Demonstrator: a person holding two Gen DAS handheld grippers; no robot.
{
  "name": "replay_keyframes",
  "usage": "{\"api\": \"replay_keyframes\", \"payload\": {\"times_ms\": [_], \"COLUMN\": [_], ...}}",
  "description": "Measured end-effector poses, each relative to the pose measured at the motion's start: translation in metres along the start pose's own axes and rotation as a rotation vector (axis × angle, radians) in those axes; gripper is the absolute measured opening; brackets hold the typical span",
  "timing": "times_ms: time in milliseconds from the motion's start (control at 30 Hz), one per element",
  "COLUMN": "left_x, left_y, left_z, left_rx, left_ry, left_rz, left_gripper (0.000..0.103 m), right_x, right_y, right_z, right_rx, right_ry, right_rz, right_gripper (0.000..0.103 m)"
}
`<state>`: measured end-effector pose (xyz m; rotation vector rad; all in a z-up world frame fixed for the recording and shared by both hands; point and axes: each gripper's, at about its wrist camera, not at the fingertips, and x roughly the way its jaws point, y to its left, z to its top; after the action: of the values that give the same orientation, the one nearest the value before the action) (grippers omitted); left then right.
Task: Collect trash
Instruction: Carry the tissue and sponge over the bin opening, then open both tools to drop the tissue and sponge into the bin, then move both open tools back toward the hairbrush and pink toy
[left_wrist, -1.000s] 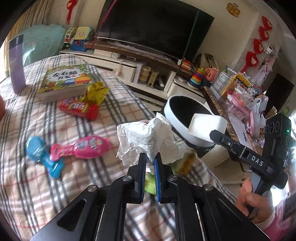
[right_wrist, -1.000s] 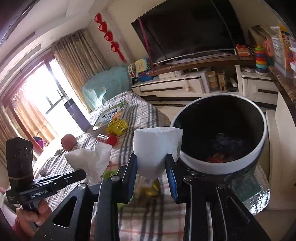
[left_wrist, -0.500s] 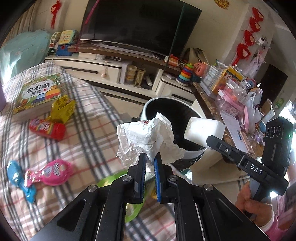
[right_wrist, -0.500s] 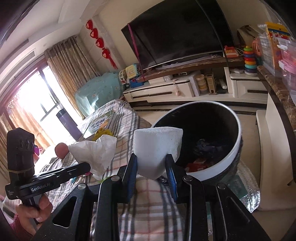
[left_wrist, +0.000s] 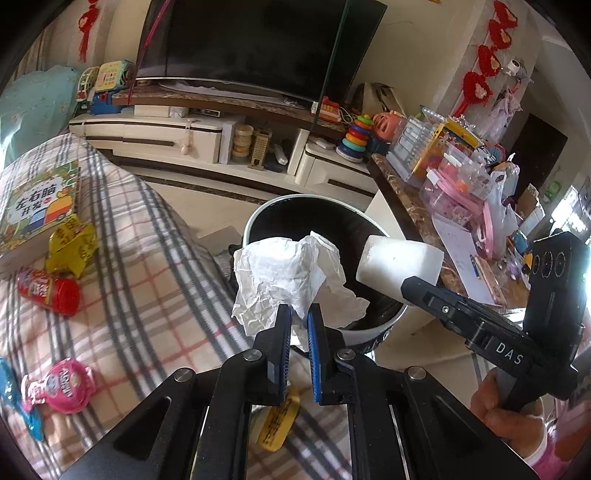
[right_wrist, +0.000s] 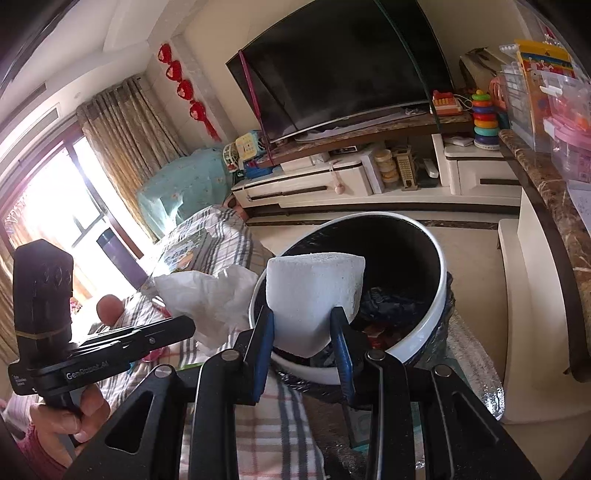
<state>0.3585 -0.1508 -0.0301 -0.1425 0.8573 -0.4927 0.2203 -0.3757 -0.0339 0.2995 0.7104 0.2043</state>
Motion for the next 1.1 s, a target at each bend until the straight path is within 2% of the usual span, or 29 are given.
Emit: {"api": "replay_keyframes", "payload": {"times_ms": [433,533,567,600,667,733,833,1000,1100], "left_x": [0.028,0.035,0.037,0.038,0.040,0.039,0.034,0.018,0.003], "left_y": [-0.012,-0.012,-0.012,-0.012,-0.012,-0.012,-0.008,0.007,0.016], "left_z": [0.020,0.024,0.025,0.026,0.025,0.024,0.017,-0.001,-0.013], "left_rx": [0.016,0.012,0.007,0.003,0.000,-0.007,-0.021,-0.069,-0.098], "left_ry": [-0.002,0.009,0.011,0.008,0.008,0.007,-0.006,-0.011,-0.021], "left_rz": [-0.007,-0.006,-0.001,0.004,0.003,0.006,0.016,0.032,0.045], "left_gripper": [0.007,0.015,0.023,0.026,0.026,0.031,0.046,0.050,0.050], "right_x": [0.013,0.017,0.019,0.019,0.020,0.019,0.017,0.015,0.014], "right_y": [-0.020,-0.025,-0.027,-0.028,-0.032,-0.034,-0.035,-0.034,-0.029], "right_z": [0.011,0.013,0.014,0.015,0.017,0.017,0.017,0.013,0.011], "right_rx": [0.000,0.010,0.015,0.020,0.030,0.039,0.048,0.054,0.051], "right_ry": [0.030,0.040,0.042,0.043,0.044,0.042,0.038,0.030,0.025], "right_rz": [-0.025,-0.025,-0.025,-0.022,-0.014,-0.010,-0.003,0.006,0.006], "right_gripper": [0.031,0.035,0.036,0.037,0.037,0.038,0.047,0.079,0.080]}}
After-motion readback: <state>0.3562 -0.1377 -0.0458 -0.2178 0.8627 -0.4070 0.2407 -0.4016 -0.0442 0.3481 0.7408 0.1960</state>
